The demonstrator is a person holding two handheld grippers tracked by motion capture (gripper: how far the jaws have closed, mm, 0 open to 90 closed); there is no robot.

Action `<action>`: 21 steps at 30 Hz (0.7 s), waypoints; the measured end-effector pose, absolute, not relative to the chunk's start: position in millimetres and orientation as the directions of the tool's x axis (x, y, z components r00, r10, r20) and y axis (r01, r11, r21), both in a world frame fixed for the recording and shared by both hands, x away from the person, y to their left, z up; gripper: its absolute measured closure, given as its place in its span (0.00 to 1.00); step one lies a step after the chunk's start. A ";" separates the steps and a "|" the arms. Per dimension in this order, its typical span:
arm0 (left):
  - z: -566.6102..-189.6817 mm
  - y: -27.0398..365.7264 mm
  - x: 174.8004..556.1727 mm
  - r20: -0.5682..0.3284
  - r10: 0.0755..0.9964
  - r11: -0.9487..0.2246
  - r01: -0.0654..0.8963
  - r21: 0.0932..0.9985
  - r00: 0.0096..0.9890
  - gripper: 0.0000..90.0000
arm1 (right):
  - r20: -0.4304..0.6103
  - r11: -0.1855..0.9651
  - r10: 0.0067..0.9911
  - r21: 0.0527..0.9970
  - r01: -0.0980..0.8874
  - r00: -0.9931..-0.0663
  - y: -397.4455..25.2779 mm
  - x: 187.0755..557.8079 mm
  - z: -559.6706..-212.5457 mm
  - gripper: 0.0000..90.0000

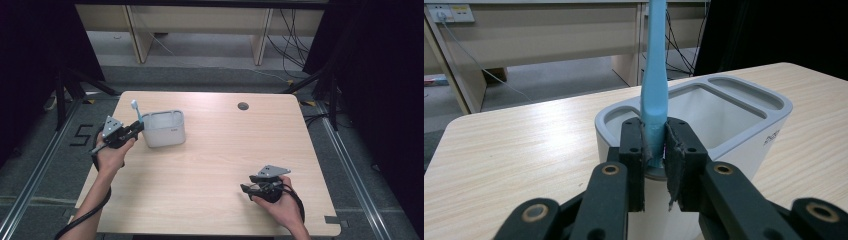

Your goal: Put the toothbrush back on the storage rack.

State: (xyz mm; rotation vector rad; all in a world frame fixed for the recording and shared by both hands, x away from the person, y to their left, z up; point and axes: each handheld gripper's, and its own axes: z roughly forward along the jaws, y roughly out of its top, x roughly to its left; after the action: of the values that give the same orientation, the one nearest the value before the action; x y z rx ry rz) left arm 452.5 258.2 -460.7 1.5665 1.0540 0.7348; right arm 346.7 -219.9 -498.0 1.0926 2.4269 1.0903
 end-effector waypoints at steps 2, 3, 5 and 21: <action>-460.7 258.8 451.7 -0.059 0.907 -0.054 0.253 0.966 0.418 0.86 | 0.063 0.434 0.730 0.726 0.533 -0.680 -219.8 346.5 -498.0 0.55; -460.8 259.3 451.2 -0.057 0.907 -0.055 0.251 0.966 0.417 0.86 | 0.063 0.434 0.731 0.725 0.535 -0.679 -219.7 346.5 -498.0 0.55; -461.0 260.2 449.8 -0.063 0.906 -0.050 0.253 0.966 0.419 0.83 | 0.066 0.433 0.731 0.723 0.537 -0.679 -219.8 346.2 -498.0 0.55; -465.5 270.2 427.0 -0.085 0.908 -0.025 0.254 0.967 0.411 0.55 | 0.092 0.417 0.741 0.714 0.562 -0.666 -219.1 344.6 -498.1 0.55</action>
State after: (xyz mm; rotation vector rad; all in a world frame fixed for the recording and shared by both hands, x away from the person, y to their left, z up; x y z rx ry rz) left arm 427.0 270.2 -465.5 1.5422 1.0689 0.7274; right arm 344.6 -219.1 -498.1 1.1425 2.4344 1.0887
